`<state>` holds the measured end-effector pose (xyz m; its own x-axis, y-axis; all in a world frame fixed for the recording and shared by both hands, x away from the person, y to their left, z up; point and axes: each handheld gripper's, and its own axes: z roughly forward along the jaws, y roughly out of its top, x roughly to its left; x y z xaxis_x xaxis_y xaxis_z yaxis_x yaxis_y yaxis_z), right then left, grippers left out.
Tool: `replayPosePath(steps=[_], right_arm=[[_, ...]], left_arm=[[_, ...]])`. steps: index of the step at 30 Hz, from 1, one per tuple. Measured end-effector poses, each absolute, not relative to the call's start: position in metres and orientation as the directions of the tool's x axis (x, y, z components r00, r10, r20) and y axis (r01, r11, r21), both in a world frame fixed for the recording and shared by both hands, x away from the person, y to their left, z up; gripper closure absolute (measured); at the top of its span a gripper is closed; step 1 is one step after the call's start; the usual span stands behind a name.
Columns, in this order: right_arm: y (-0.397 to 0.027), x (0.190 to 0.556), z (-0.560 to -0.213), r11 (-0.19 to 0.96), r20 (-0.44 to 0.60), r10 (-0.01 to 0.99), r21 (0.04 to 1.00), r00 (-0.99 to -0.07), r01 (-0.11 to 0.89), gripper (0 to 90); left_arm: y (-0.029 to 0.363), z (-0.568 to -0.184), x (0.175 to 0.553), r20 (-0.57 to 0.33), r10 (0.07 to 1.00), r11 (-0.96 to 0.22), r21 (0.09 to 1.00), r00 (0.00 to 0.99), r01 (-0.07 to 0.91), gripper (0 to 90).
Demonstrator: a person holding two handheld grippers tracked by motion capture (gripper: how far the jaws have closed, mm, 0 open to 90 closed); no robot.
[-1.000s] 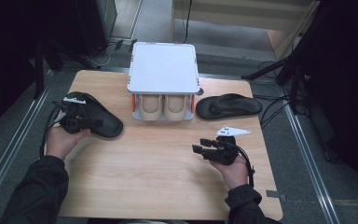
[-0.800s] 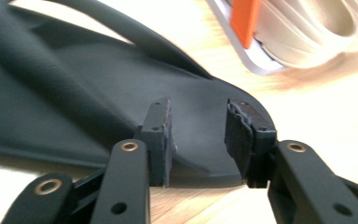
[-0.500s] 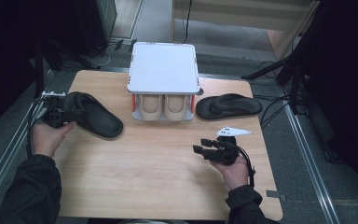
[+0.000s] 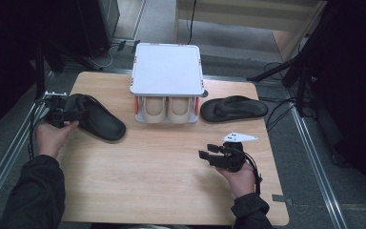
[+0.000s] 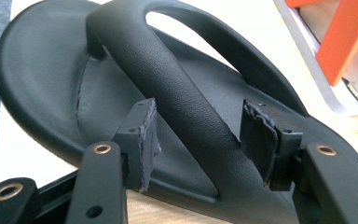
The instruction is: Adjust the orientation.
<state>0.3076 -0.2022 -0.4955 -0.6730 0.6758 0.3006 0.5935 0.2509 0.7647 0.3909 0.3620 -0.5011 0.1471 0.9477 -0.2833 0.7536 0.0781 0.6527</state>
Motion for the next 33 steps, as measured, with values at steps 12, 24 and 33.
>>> replayPosePath(steps=[12,24,33], right_arm=[[-0.207,0.303,-0.495,0.249,0.285,0.689,0.77,-0.667,0.587,48.5],[-0.204,0.302,-0.496,0.26,0.281,0.686,0.767,-0.671,0.587,48.6],[-0.204,0.302,-0.496,0.262,0.278,0.686,0.768,-0.672,0.585,48.7]], left_arm=[[0.352,-0.496,0.396,-0.306,0.94,0.102,0.674,0.15,0.732,37.9],[0.353,-0.513,0.406,-0.276,0.957,0.109,0.635,0.093,0.765,30.9],[0.351,-0.516,0.409,-0.276,0.955,0.096,0.633,0.108,0.769,44.1]])
